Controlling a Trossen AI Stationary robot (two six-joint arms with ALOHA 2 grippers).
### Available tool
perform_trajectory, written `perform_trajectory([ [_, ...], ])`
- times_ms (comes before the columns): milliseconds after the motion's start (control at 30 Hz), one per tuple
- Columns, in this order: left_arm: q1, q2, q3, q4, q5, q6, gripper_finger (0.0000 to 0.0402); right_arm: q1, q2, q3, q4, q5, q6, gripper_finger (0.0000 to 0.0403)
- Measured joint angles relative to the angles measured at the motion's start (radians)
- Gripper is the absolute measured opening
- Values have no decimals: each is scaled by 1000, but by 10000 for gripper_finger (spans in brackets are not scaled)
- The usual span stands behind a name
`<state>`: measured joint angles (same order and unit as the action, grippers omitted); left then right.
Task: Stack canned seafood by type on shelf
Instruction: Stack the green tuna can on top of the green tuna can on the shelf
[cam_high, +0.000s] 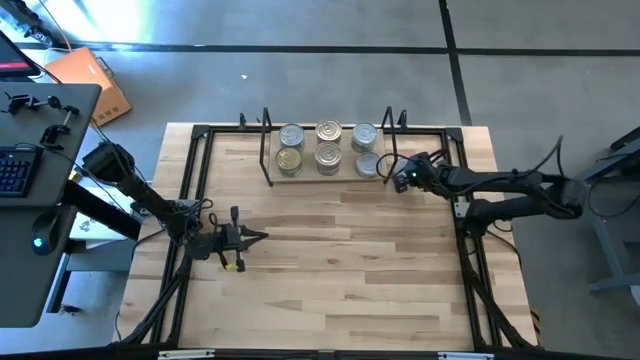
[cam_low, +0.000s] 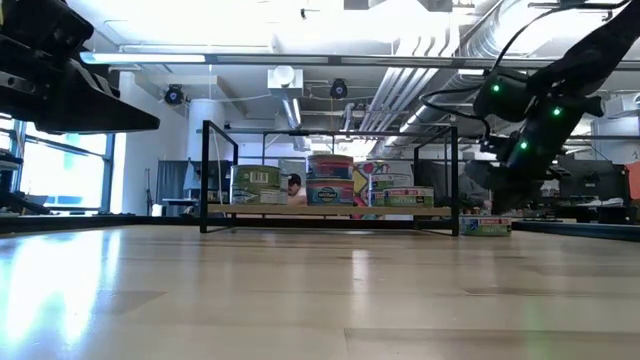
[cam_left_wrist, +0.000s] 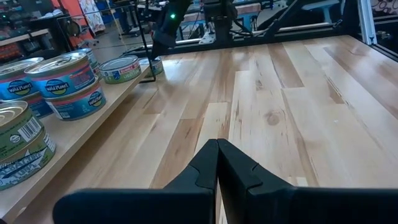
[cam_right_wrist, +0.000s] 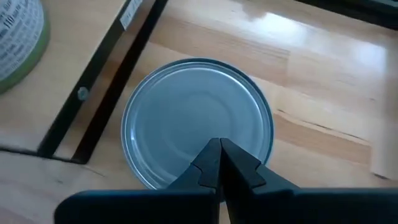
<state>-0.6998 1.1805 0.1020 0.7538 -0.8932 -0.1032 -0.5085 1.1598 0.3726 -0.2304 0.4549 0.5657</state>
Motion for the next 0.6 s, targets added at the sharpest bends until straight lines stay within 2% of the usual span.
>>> perform_trajectory([
  [133, 0, 0, 0, 0, 0, 0, 0, 7, 26, 3, -3, -42, 4, 0],
  [300, 0, 0, 0, 0, 0, 0, 0, 78, -1, 6, -86, -112, 127, 0],
  [467, 0, 0, 0, -1, 0, 0, 0, 201, -46, 7, -183, -134, 301, 0],
  [600, 0, 0, 0, -1, 0, 1, 0, 332, -66, 11, -202, -207, 433, 0],
])
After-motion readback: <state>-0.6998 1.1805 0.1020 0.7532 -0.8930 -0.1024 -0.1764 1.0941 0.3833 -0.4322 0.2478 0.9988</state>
